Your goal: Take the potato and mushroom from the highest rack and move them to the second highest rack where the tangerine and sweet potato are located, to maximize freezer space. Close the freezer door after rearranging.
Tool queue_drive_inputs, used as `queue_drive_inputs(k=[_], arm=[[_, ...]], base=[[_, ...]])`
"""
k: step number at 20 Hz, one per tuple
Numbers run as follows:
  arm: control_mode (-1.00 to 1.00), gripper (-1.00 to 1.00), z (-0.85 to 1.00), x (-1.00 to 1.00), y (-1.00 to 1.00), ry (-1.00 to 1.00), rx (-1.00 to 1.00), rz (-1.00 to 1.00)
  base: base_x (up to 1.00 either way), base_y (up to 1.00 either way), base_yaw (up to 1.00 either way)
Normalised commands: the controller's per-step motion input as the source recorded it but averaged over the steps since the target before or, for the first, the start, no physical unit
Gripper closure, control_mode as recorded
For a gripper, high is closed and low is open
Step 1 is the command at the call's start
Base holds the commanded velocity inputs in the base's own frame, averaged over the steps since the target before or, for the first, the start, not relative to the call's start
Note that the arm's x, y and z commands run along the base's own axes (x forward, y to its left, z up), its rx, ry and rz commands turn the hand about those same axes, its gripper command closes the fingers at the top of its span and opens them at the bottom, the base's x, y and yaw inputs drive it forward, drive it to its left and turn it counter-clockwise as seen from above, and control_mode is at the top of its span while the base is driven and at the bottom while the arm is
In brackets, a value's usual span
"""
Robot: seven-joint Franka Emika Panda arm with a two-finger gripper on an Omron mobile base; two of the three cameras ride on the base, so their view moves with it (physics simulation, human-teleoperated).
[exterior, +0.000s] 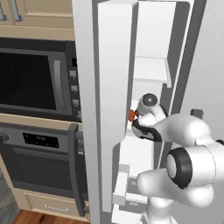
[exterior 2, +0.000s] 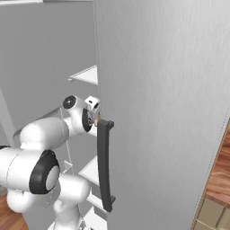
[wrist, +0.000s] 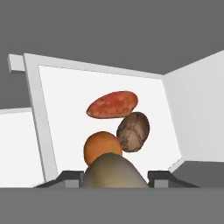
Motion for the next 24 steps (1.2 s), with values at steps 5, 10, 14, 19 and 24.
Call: queue_drive_inputs(k=[5, 10, 14, 19, 24], arm=[[-1.00, 1.00, -0.13, 0.43, -0.04, 0.00, 0.00, 0.00], [-1.00, 1.00, -0.12, 0.40, -0.03, 0.00, 0.00, 0.00], [-1.00, 1.00, -0.12, 0.38, -0.01, 0.00, 0.00, 0.00], [-1.00, 1.00, -0.14, 0.38, 0.00, 0.00, 0.00, 0.00], [-1.00, 1.00, -0.14, 0.41, -0.01, 0.00, 0.00, 0.00]], base=[[0.00, 0.00, 0.00], [0.00, 0.00, 0.00], [0.00, 0.00, 0.00], [0.00, 0.00, 0.00], [0.00, 0.00, 0.00]])
